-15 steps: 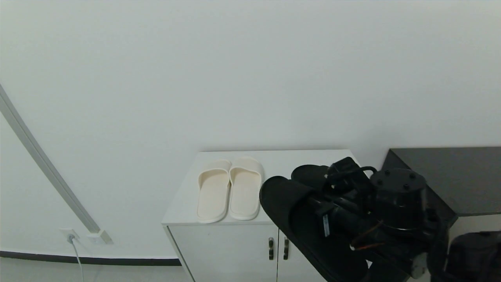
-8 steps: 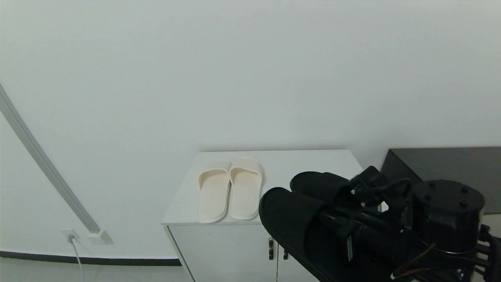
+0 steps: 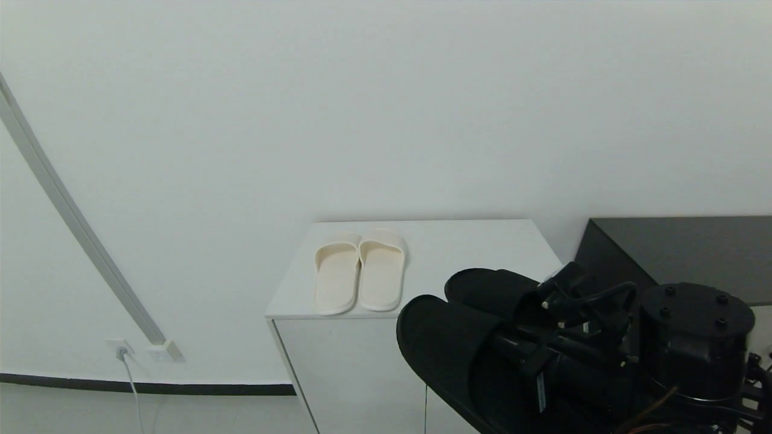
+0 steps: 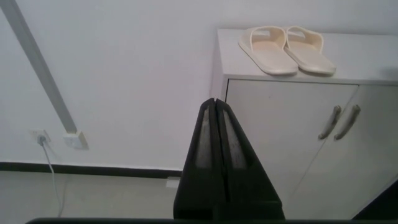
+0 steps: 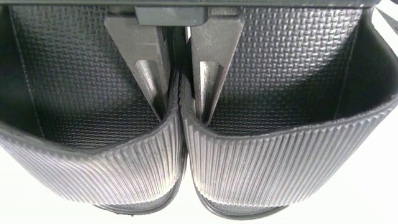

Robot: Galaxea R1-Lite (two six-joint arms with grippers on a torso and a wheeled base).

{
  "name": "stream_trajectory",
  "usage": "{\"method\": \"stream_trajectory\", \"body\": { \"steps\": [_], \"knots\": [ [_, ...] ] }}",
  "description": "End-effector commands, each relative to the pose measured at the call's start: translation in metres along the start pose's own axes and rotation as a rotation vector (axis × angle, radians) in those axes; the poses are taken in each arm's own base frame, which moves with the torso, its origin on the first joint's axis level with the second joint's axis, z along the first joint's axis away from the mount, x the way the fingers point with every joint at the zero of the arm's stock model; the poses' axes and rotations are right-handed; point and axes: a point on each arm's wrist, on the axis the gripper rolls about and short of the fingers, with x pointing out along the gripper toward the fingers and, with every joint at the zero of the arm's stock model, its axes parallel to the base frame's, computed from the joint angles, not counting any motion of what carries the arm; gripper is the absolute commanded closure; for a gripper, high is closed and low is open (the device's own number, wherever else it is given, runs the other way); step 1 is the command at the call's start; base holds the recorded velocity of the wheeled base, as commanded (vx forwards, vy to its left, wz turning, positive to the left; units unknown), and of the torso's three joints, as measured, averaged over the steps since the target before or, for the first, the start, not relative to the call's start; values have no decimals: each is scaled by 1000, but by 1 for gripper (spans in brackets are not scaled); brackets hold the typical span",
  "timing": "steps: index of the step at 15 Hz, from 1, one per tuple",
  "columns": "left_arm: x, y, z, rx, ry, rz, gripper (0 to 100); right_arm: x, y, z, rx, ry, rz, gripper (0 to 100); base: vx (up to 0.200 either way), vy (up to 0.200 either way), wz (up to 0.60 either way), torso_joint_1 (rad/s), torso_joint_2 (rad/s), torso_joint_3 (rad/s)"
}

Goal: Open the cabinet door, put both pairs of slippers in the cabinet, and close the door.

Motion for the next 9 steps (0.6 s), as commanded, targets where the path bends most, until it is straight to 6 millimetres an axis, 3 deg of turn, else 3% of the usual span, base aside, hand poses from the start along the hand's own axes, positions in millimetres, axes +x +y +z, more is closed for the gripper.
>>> {"method": "stream_trajectory", "body": {
  "steps": [1, 2, 9],
  "knots": [
    [0, 0, 0, 0, 0, 1, 100, 0, 1, -1, -2, 5, 5, 100, -200, 0, 0, 2, 2, -2],
    [0, 0, 0, 0, 0, 1, 100, -1, 1, -2, -2, 8, 8, 100, -200, 0, 0, 2, 2, -2],
    [0, 0, 0, 0, 0, 1, 100, -2, 1, -5, -4, 16, 34, 100, 0, 0, 0, 0, 0, 0]
  ]
}}
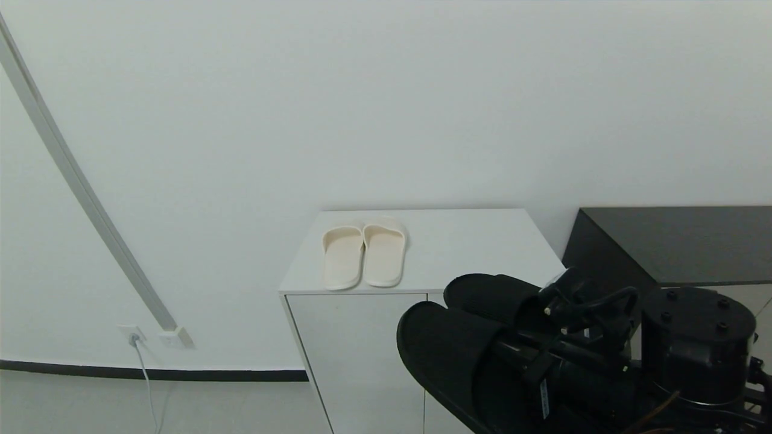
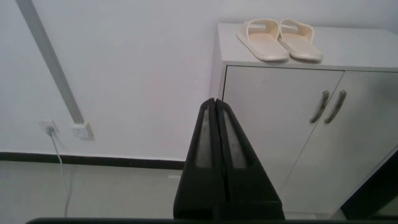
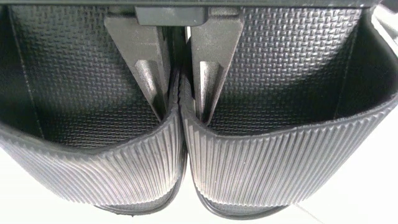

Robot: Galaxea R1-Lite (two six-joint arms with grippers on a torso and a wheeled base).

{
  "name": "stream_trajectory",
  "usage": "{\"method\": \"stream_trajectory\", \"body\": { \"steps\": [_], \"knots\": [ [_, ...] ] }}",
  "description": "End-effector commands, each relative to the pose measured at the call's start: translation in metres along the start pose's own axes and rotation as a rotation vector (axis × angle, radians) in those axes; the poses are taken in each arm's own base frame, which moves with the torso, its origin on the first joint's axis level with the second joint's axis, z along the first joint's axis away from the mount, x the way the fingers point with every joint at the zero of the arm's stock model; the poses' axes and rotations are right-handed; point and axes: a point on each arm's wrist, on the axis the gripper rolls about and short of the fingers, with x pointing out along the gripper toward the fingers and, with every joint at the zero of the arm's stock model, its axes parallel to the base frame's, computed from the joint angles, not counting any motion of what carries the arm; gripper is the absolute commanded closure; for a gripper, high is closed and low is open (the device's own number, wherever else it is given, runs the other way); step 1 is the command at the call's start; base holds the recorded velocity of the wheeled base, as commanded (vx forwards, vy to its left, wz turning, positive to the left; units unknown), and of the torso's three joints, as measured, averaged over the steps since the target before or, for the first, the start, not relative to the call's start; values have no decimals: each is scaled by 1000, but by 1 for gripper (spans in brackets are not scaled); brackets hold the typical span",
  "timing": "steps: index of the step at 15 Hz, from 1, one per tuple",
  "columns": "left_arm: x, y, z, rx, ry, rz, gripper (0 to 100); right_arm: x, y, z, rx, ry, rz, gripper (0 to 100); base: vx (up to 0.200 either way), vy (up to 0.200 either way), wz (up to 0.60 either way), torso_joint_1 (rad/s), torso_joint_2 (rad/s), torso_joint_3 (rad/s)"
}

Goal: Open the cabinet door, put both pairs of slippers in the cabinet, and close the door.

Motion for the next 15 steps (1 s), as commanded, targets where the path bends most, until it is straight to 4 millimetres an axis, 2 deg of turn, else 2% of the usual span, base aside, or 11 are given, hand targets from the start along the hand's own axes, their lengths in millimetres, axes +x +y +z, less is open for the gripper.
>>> {"method": "stream_trajectory", "body": {
  "steps": [1, 9, 13, 14, 15],
  "knots": [
    [0, 0, 0, 0, 0, 1, 100, 0, 0, -1, 0, 3, 2, 100, 0, 0, 0, 0, 0, 0],
    [0, 0, 0, 1, 0, 1, 100, 2, 0, -3, -12, 13, -6, 100, 0, 0, 0, -5, 7, 7],
    [0, 0, 0, 4, 0, 1, 100, 7, 0, -10, -13, 46, 0, 100, 0, 0, 0, -141, 329, 174],
    [0, 0, 0, 4, 0, 0, 0, 7, 0, -10, -13, 47, 1, 100, 0, 0, 0, -154, 369, 203],
    [0, 0, 0, 3, 0, 0, 0, 7, 0, -11, -13, 49, 1, 100, 0, 0, 0, -173, 378, 207]
  ]
}}
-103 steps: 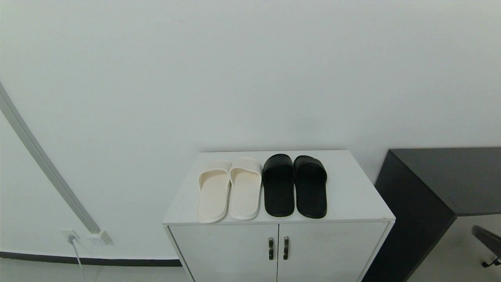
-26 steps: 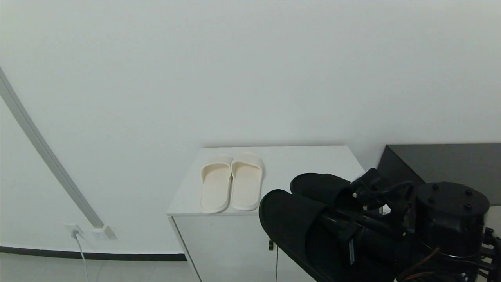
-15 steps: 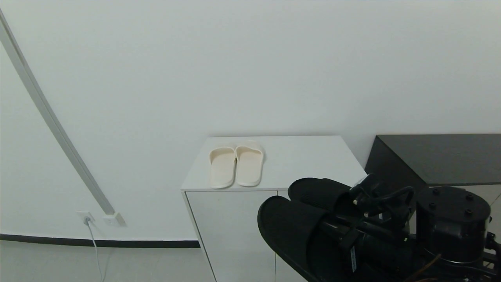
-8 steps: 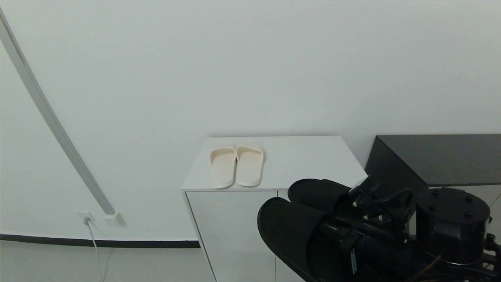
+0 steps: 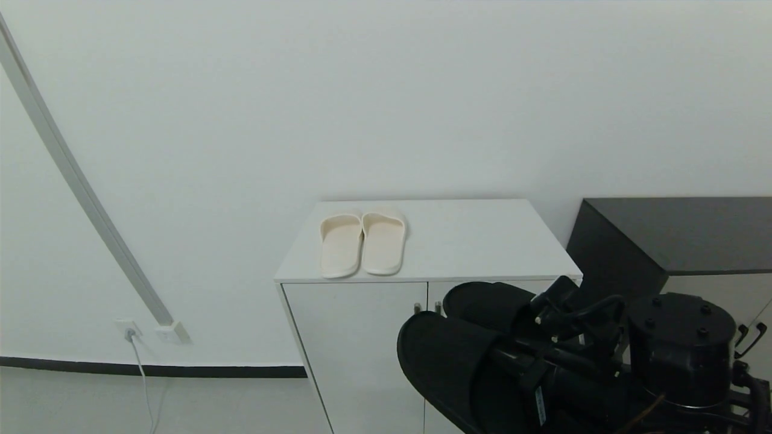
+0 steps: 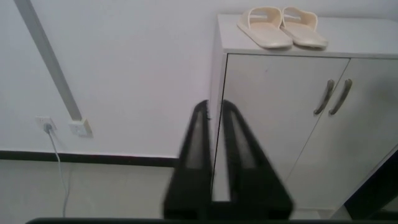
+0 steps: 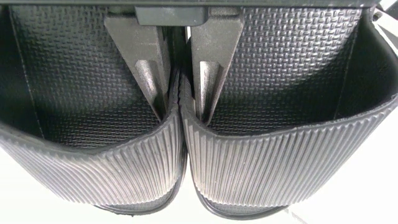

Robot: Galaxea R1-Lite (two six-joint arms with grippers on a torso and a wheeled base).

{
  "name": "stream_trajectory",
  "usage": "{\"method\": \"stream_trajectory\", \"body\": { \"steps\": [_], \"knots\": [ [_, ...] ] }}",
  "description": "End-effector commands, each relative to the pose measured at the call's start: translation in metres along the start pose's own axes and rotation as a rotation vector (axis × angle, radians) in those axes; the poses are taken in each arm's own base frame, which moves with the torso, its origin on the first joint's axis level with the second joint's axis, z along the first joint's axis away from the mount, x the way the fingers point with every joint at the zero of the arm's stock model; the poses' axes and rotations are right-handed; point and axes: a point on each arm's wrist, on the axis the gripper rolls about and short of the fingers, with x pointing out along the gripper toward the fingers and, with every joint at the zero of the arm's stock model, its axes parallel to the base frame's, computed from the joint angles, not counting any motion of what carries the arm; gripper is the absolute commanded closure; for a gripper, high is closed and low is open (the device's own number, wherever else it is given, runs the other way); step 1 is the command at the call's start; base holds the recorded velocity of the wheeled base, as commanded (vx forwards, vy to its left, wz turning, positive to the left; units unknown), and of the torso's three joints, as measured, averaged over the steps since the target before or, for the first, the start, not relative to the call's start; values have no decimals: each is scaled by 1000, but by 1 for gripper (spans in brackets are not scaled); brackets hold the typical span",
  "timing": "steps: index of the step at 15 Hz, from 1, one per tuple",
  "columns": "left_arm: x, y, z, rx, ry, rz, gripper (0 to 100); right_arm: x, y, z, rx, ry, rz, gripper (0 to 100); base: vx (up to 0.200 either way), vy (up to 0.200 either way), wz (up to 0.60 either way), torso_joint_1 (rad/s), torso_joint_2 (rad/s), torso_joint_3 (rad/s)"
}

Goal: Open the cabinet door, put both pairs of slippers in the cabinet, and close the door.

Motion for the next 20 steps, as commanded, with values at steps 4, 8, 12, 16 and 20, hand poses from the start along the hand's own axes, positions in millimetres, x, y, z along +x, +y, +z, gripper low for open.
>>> {"method": "stream_trajectory", "body": {
  "steps": [4, 8, 12, 16, 20],
  "knots": [
    [0, 0, 0, -4, -1, 2, 0, 2, 0, -3, -1, 13, 1, 100, 0, 0, 0, -172, 405, 231],
    [0, 0, 0, -4, -1, 2, 0, 2, 0, -4, -2, 14, 1, 100, 0, 0, 0, -229, 537, 306],
    [0, 0, 0, -4, -1, 2, 0, 2, 1, -3, -5, 8, 1, 100, 0, 0, 0, -221, 544, 326],
    [0, 0, 0, -2, -1, 2, 0, 2, 1, -6, -6, 19, 0, 100, 0, 0, 0, -199, 517, 323],
    [0, 0, 0, -4, -1, 2, 0, 2, 1, -6, -6, 22, 0, 100, 0, 0, 0, -170, 497, 327]
  ]
}}
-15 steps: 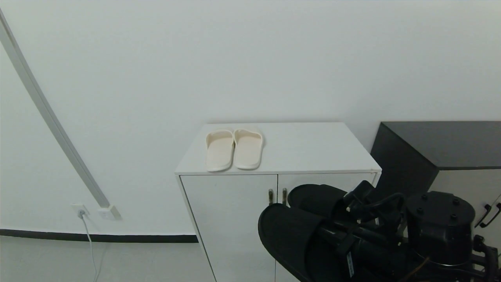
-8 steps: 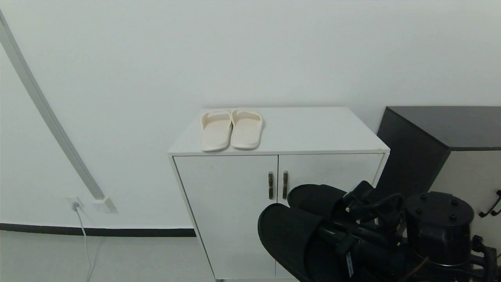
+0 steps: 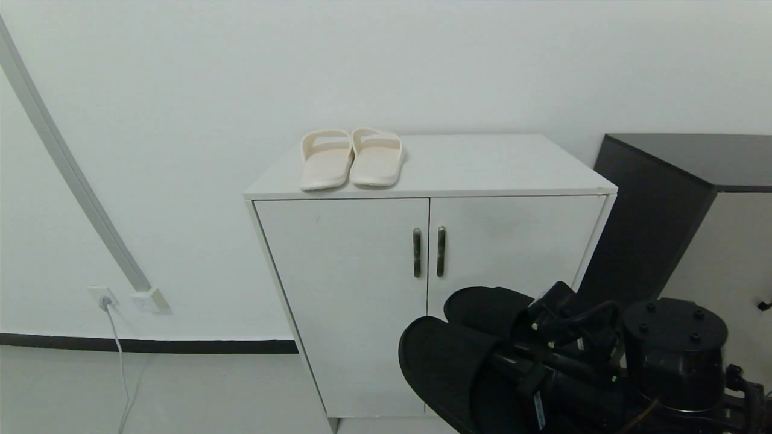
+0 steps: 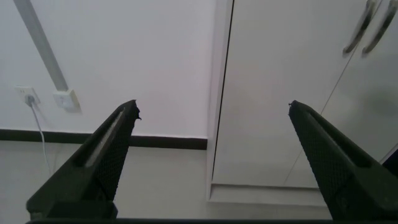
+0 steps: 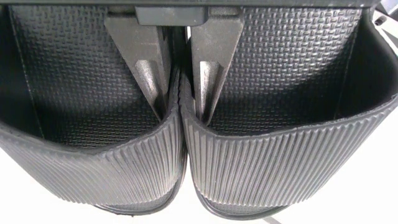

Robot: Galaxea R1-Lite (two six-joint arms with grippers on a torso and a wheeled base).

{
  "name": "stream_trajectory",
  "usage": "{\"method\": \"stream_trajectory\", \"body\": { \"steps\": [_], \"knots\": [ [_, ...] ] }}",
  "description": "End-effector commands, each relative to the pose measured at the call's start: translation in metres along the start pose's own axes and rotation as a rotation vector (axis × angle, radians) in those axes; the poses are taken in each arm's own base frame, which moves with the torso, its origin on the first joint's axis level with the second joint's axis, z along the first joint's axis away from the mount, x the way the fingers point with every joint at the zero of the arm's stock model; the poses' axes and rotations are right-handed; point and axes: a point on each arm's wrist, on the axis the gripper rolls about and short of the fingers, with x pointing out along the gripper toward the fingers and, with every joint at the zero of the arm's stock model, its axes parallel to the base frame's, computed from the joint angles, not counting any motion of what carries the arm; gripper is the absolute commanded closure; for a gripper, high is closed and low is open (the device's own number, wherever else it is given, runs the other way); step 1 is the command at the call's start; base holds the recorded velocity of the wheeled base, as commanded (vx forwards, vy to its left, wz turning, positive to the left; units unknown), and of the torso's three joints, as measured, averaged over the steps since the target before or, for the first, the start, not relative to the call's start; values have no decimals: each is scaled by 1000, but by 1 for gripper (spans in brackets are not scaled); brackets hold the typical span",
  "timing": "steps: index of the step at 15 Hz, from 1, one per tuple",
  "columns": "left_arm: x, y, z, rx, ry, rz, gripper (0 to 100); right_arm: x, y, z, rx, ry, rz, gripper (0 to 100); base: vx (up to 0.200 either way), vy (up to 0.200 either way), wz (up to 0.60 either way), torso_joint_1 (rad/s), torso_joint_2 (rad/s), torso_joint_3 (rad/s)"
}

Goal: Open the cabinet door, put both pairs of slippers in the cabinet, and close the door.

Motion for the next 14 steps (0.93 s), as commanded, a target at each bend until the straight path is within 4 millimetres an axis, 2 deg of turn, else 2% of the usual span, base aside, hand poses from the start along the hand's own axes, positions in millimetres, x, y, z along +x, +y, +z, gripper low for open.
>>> {"method": "stream_trajectory", "body": {
  "steps": [1, 8, 12, 14],
  "knots": [
    [0, 0, 0, -1, 0, 1, 0, 1, 0, -1, -1, 4, 1, 100, 0, 0, 0, -154, 471, 325],
    [0, 0, 0, 3, 0, -1, 0, 2, 0, -2, 0, 11, -1, 100, 0, 0, 0, -118, 467, 351],
    [0, -1, 0, 36, 1, -25, 0, 2, 0, -3, 0, 11, -1, 100, 0, 0, 0, -41, 446, 388],
    [0, -1, 0, 40, 3, -42, 0, 0, 0, -3, 1, 3, -2, 100, 0, 0, 0, 7, 210, 183]
  ]
}}
